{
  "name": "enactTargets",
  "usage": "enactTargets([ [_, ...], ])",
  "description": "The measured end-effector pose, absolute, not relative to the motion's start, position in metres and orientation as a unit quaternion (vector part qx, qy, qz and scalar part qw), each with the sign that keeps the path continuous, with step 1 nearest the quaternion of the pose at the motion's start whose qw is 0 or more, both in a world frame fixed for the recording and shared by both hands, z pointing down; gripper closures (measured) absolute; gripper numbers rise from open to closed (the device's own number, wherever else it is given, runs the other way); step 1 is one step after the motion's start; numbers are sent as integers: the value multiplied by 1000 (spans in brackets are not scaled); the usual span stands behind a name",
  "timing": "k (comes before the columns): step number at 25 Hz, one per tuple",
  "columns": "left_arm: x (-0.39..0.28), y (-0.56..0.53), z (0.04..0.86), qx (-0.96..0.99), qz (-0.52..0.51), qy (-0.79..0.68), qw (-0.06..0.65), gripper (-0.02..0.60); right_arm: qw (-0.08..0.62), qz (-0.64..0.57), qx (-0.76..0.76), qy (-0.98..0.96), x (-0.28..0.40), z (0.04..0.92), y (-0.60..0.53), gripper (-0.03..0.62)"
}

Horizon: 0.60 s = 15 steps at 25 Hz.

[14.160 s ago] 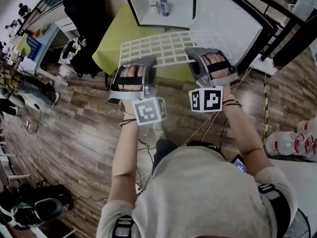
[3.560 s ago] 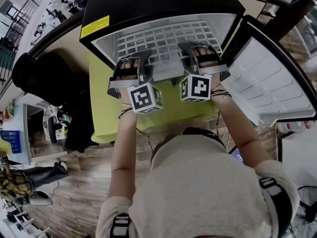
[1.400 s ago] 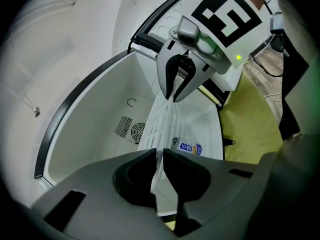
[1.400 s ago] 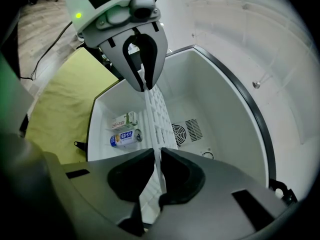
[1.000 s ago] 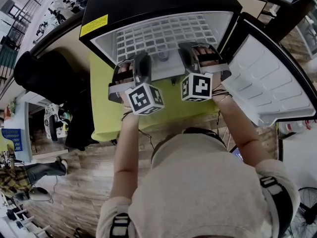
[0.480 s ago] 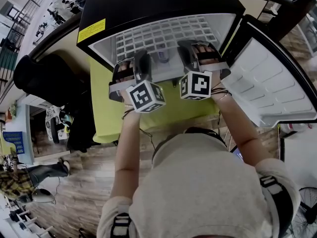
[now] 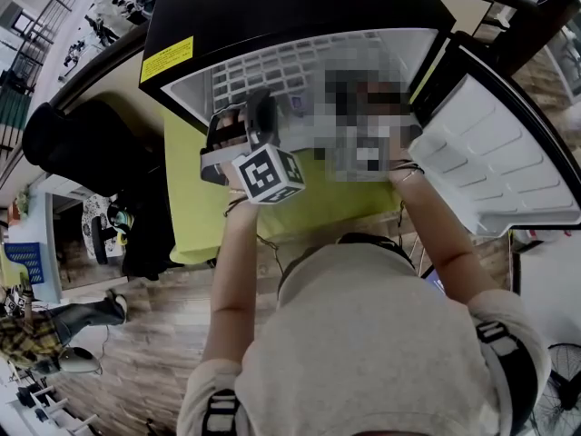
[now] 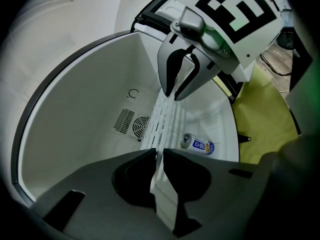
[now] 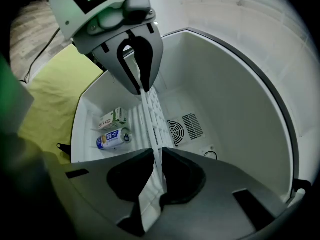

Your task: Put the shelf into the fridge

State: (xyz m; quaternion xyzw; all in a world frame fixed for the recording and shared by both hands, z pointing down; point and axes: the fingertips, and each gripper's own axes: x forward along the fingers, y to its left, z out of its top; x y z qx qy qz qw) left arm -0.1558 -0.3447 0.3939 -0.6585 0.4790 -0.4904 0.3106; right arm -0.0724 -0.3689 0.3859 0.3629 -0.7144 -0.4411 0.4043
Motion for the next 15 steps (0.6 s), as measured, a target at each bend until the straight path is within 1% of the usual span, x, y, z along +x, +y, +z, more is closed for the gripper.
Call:
enactTargets([
  [15, -157, -349, 394, -668, -483, 486, 292, 528, 411, -431, 365, -716, -74, 385, -373, 531],
])
